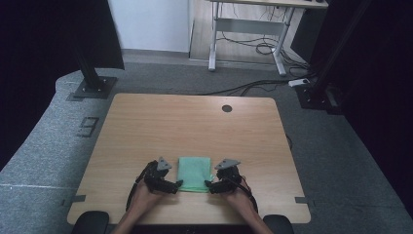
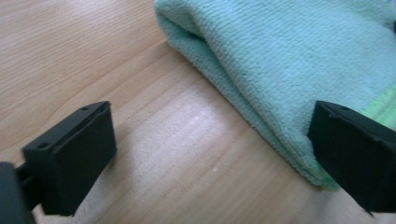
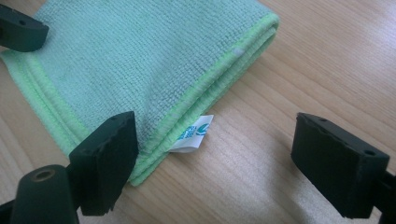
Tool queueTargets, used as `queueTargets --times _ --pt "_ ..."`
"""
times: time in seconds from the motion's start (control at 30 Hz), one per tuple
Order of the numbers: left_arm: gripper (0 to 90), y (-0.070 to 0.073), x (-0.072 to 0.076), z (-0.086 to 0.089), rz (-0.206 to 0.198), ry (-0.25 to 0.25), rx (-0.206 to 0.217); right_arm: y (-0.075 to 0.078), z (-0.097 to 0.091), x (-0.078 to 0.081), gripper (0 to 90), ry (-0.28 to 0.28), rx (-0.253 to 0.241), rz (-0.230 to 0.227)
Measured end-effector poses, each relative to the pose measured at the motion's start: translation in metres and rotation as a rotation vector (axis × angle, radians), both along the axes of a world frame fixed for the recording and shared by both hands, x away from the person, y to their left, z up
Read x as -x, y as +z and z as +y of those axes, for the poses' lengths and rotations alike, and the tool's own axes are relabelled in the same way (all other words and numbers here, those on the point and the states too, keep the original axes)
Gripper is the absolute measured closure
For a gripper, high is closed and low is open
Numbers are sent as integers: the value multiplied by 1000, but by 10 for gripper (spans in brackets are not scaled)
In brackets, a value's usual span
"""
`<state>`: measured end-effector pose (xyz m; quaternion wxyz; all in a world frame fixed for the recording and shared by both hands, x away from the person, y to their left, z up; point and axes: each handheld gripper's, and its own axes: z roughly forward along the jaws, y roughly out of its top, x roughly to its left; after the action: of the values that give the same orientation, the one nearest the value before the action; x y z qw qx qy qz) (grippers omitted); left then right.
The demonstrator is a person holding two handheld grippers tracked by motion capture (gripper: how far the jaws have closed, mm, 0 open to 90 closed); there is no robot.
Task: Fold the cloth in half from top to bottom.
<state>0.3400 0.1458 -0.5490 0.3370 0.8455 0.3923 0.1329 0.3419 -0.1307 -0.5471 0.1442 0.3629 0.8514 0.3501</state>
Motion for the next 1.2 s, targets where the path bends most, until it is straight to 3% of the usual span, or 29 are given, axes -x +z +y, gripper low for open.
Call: queueTargets --times 0.17,0.33,0.8,1.2 --pt "0 0 -11 -1 -17 8 -15 -1 0 -7 147 -17 -8 -5" --pt "0 0 -24 1 3 15 -4 -2 -1 -17 147 -37 -30 7" --pt "0 0 -61 -2 6 43 0 -4 -4 -50 134 -80 -47 -5" --pt "0 0 -79 -3 6 69 1 -7 -5 -74 108 -96 -62 -17"
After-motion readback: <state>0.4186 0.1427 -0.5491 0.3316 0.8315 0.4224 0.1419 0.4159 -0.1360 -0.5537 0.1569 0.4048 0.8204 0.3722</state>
